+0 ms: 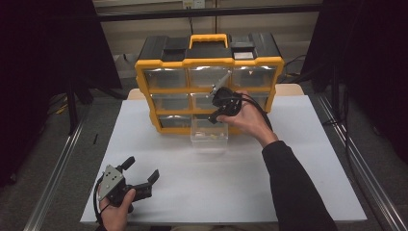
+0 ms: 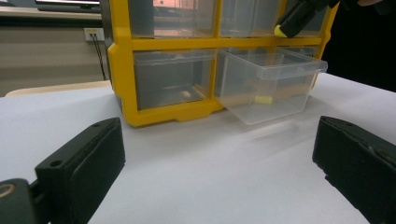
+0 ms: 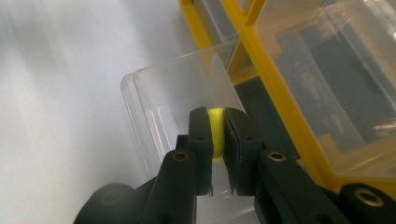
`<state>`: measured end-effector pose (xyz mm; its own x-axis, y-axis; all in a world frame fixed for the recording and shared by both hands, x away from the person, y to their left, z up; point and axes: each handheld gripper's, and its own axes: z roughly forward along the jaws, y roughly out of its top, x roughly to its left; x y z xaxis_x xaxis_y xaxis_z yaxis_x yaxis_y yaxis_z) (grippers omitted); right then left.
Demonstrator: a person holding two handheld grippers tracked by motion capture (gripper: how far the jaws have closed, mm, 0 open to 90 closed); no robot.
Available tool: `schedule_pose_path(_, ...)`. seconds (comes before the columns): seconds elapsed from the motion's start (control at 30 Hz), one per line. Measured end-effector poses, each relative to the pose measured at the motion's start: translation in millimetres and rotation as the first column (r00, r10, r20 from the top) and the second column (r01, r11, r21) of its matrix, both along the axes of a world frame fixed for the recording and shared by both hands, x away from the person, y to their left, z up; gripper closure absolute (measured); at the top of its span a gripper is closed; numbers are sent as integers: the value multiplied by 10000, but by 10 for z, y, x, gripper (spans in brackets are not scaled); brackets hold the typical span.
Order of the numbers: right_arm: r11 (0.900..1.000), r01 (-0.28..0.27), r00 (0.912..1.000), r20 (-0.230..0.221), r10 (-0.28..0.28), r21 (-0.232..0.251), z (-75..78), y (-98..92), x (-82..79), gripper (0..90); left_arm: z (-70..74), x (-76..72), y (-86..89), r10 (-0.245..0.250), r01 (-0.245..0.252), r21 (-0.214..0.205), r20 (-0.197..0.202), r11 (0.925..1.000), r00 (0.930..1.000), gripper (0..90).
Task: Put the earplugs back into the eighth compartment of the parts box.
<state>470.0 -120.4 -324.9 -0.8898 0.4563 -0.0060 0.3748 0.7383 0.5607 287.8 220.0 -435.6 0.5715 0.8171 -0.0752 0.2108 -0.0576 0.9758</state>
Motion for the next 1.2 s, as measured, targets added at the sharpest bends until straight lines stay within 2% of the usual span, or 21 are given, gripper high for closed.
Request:
schedule_pose_path(0.1,9999,62,10000,24,-61,-137,-54,19,25,820,0,1,1,-8,8,52,20,10000,10000,26)
schedule_pose_path(0.3,9996,40,9998,-205,-46,-284,-141,33,66,820,0,1,7,15,-15,58,-4,10000,10000,26)
schedule_pose_path(0.97,9996,162,9972,-720,-180,-250,-483,-7,71,813,-7,6,3,27,-26,34,-52,10000,10000,26)
schedule_pose_path(1.2,9995,128,9963,-847,-151,-274,-512,1,68,794,-7,7,2,30,-30,37,-52,10000,10000,26)
